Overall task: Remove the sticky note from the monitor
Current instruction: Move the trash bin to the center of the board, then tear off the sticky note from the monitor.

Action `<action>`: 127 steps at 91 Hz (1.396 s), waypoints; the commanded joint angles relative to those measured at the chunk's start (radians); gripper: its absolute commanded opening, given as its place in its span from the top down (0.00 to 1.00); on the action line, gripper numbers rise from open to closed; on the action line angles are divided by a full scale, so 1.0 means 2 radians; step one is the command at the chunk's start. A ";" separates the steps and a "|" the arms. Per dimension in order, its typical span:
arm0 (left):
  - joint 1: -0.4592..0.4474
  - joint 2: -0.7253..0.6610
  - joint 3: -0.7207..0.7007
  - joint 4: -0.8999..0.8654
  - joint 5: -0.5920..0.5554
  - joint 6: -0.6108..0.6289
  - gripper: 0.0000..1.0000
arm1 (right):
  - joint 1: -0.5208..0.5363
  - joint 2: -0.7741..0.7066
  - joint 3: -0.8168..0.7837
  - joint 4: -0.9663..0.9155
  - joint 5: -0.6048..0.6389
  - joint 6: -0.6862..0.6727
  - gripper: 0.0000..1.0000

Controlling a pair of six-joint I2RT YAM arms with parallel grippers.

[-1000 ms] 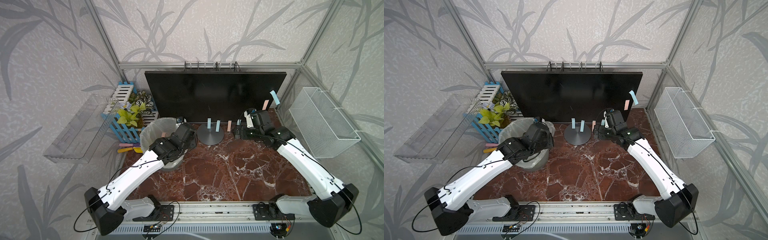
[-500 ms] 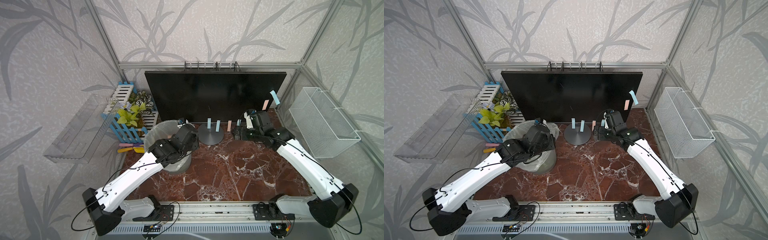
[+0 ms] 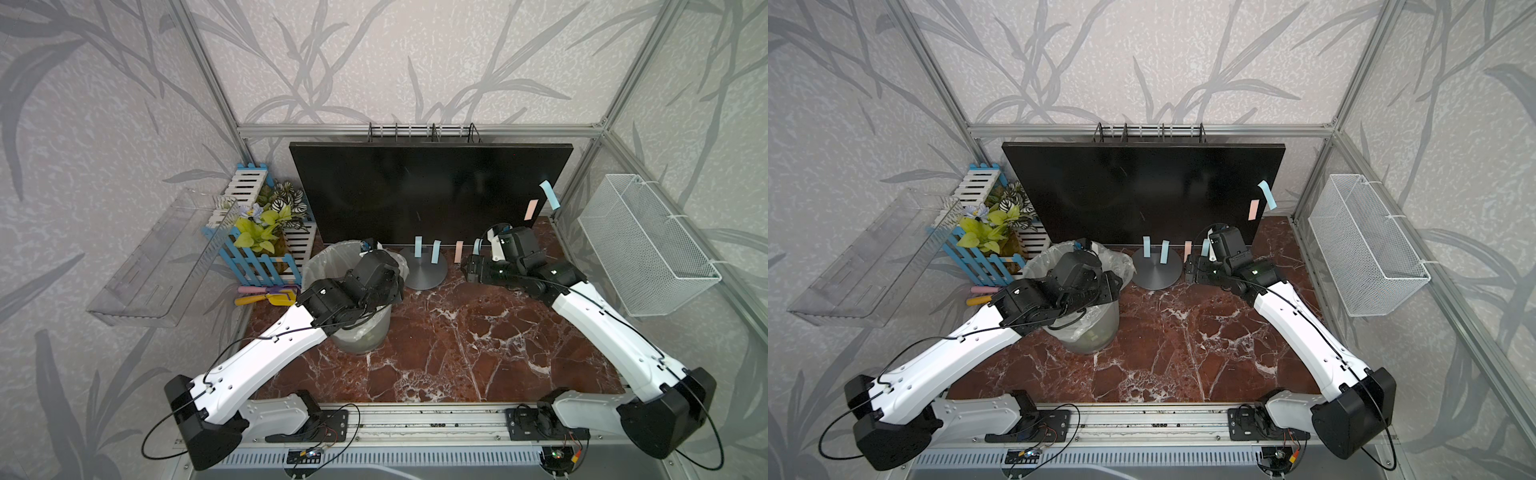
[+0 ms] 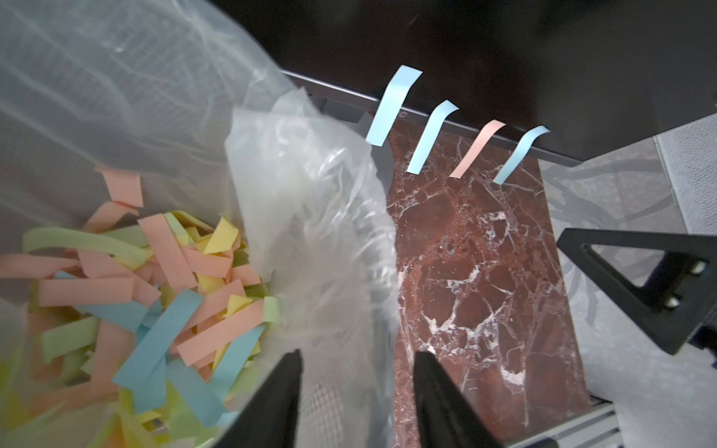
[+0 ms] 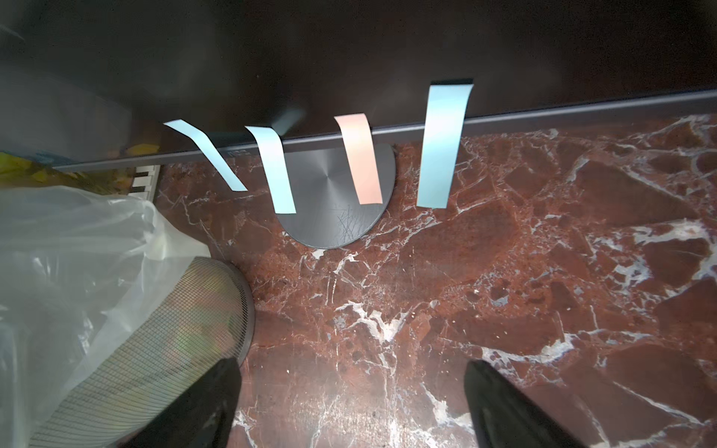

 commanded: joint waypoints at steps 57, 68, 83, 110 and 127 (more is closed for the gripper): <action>-0.002 -0.035 0.055 0.064 -0.044 0.095 0.00 | -0.083 -0.119 -0.162 0.171 -0.064 0.113 0.03; -0.001 -0.030 0.046 0.136 -0.020 0.134 0.00 | -0.122 -0.148 -0.219 0.228 -0.098 0.140 0.03; -0.001 -0.006 0.034 0.242 0.044 0.170 0.00 | -0.174 -0.162 -0.286 0.302 -0.145 0.154 0.03; 0.001 0.044 0.011 0.329 0.112 0.198 0.00 | -0.206 -0.129 -0.342 0.427 -0.189 0.149 0.06; 0.008 0.068 -0.016 0.373 0.164 0.188 0.00 | -0.206 -0.073 -0.360 0.536 -0.220 0.169 0.09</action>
